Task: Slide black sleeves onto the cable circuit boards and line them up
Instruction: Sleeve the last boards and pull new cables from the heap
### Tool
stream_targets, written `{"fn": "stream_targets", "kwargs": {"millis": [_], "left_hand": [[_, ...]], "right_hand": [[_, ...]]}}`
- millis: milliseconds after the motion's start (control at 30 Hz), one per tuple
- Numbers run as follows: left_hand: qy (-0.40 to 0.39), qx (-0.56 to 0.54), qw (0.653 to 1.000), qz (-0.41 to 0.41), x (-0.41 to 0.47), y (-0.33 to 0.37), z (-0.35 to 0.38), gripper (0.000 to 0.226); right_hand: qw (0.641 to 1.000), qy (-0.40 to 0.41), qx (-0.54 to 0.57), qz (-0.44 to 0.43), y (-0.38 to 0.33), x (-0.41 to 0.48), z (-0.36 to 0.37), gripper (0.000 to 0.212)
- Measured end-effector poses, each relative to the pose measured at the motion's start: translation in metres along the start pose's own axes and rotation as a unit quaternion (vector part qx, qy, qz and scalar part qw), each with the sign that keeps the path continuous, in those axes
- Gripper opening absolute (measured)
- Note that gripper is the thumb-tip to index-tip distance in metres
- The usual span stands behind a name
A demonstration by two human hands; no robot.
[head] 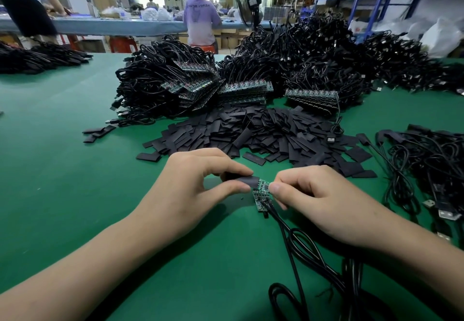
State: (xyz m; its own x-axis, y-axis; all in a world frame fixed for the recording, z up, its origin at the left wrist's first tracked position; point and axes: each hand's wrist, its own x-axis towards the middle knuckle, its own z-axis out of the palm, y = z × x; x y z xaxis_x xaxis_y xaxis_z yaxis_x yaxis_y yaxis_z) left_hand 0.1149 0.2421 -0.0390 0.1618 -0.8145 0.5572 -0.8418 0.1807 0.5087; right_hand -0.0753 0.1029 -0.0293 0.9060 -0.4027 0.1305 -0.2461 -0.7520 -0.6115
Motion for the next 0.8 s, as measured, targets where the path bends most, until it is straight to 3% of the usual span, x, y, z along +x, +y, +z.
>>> {"fn": "stream_targets", "kwargs": {"millis": [300,400,533,800], "left_hand": [[-0.021,0.056,0.993,0.097,0.001,0.0069,0.0061,0.021],[-0.002,0.039,0.996,0.082,0.0005,0.0071,0.0047,0.018],[0.03,0.003,0.999,0.042,0.0009,0.0069,0.0036,0.017],[0.061,-0.031,0.998,0.014,0.0007,0.0095,0.0053,0.017]], "right_hand": [[0.999,-0.022,0.047,-0.007,-0.0024,-0.0007,0.002,0.038],[0.996,-0.012,0.087,-0.013,-0.0016,-0.0001,0.0036,0.032],[0.985,0.05,0.165,-0.025,-0.0015,0.0003,0.0039,0.008],[0.978,0.154,0.093,-0.106,-0.0061,-0.0047,0.0048,0.014]]}}
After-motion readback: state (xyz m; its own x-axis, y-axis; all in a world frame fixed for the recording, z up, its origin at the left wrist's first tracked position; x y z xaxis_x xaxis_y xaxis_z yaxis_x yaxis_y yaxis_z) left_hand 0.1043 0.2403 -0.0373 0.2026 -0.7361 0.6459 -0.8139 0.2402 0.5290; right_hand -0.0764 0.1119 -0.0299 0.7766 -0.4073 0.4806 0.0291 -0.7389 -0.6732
